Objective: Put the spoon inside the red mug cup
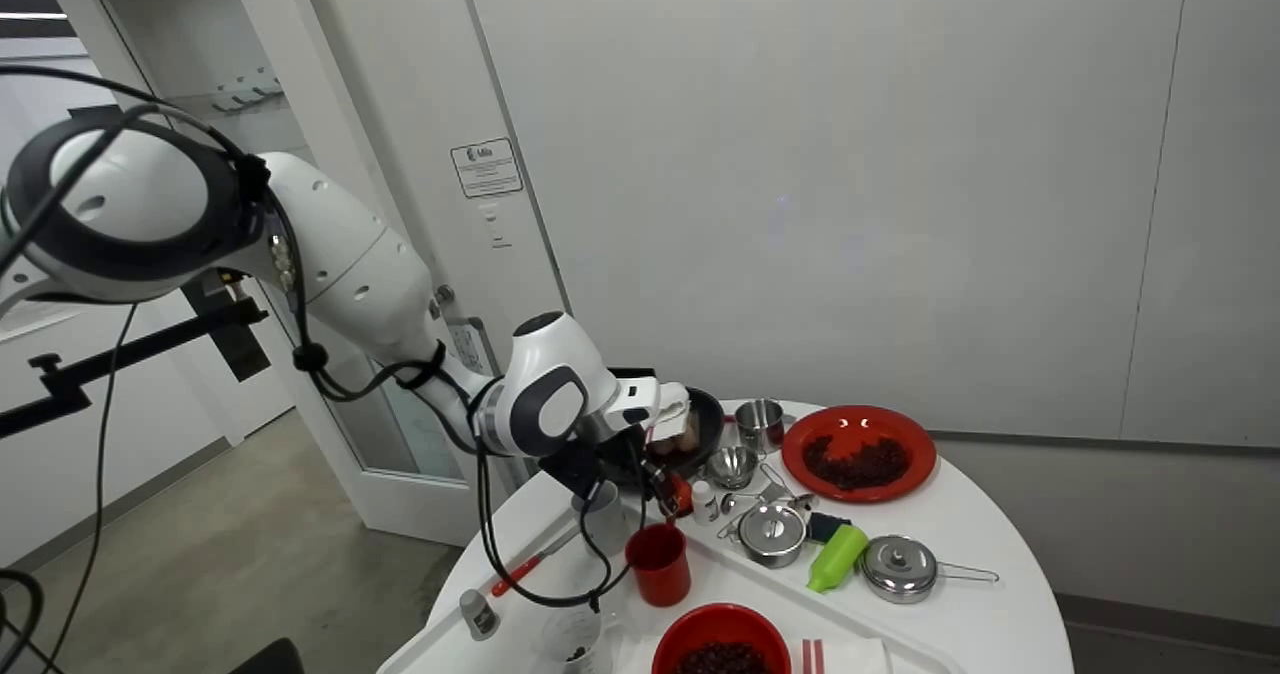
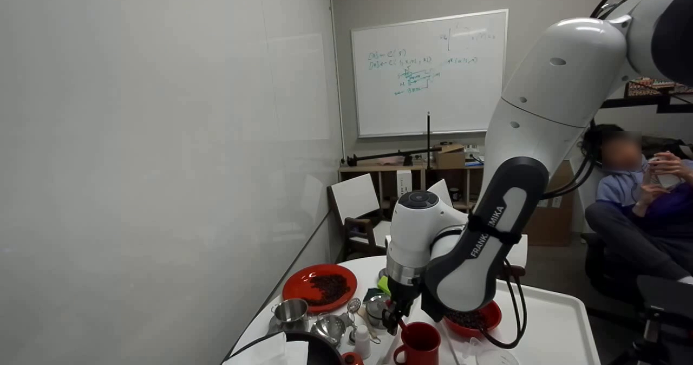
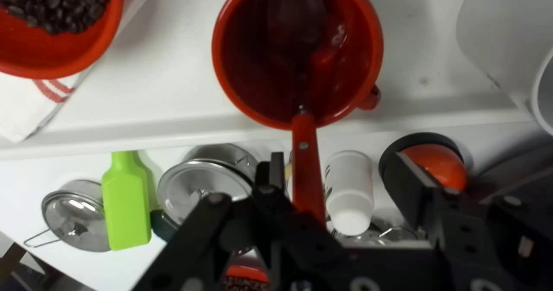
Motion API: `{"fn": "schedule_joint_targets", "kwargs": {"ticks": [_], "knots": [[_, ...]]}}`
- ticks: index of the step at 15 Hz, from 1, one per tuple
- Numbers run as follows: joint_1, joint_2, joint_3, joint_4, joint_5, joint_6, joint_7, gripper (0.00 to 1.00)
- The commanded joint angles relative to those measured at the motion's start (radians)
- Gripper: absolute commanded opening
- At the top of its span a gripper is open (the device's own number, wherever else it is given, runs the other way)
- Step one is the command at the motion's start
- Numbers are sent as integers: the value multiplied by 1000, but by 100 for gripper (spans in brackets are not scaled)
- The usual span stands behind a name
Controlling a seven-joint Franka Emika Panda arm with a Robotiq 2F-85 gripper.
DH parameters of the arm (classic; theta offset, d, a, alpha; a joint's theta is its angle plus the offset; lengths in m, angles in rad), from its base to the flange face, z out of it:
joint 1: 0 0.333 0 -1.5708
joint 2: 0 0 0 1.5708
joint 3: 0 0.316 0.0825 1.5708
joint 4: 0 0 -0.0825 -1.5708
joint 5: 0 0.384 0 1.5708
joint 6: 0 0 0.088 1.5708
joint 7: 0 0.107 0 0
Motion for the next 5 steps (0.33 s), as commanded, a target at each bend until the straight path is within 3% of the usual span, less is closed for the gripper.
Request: {"fn": "schedule_joint_targets", "kwargs": {"ticks": [1, 3, 5], "knots": [[-24, 0, 25, 7, -5, -27, -12, 69], [-56, -2, 55, 15, -5, -55, -32, 85], [-68, -6, 63, 19, -5, -61, -39, 88]]}}
